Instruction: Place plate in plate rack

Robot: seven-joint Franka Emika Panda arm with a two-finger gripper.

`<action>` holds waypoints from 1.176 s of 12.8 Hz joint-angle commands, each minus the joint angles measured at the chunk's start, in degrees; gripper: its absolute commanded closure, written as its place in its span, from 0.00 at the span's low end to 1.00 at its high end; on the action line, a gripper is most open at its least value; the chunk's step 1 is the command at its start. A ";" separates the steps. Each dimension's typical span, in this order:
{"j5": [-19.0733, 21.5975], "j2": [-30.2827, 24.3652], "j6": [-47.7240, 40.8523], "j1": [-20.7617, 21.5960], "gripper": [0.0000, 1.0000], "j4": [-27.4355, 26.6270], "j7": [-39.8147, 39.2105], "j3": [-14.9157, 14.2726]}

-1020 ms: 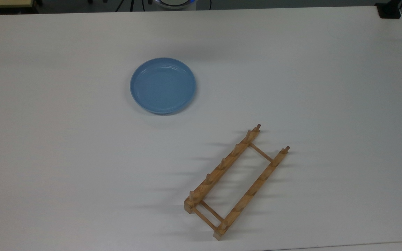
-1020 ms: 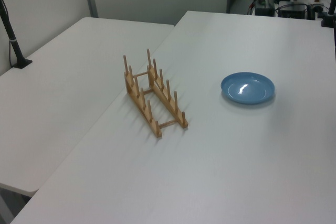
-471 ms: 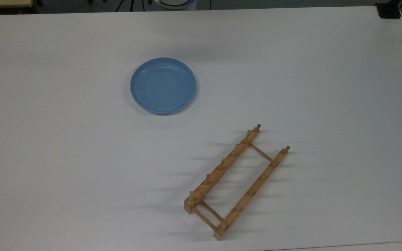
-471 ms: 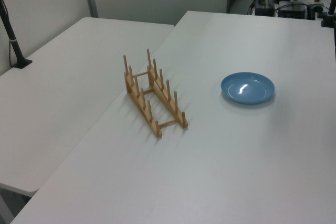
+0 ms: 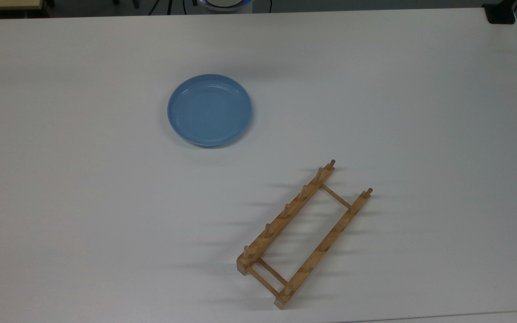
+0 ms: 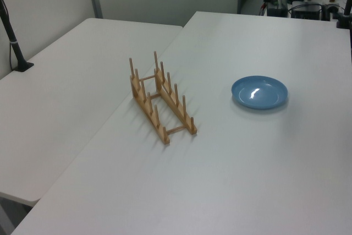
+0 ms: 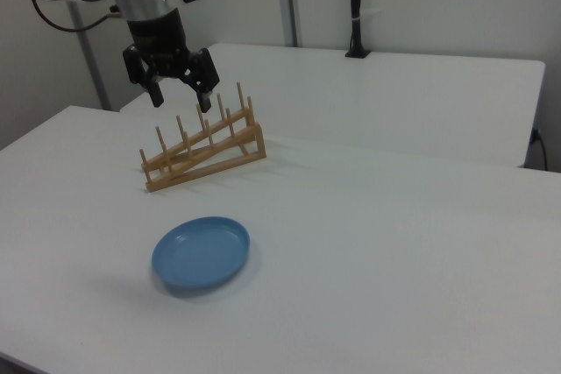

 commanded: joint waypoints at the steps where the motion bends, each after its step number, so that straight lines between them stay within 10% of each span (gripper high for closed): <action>1: -0.97 -0.04 0.33 -1.26 0.00 -1.50 -6.75 0.15; 9: -4.05 5.22 21.73 -2.31 0.00 -18.80 -6.75 0.15; 15: -4.14 14.98 29.32 -2.49 0.00 -18.90 -6.67 0.15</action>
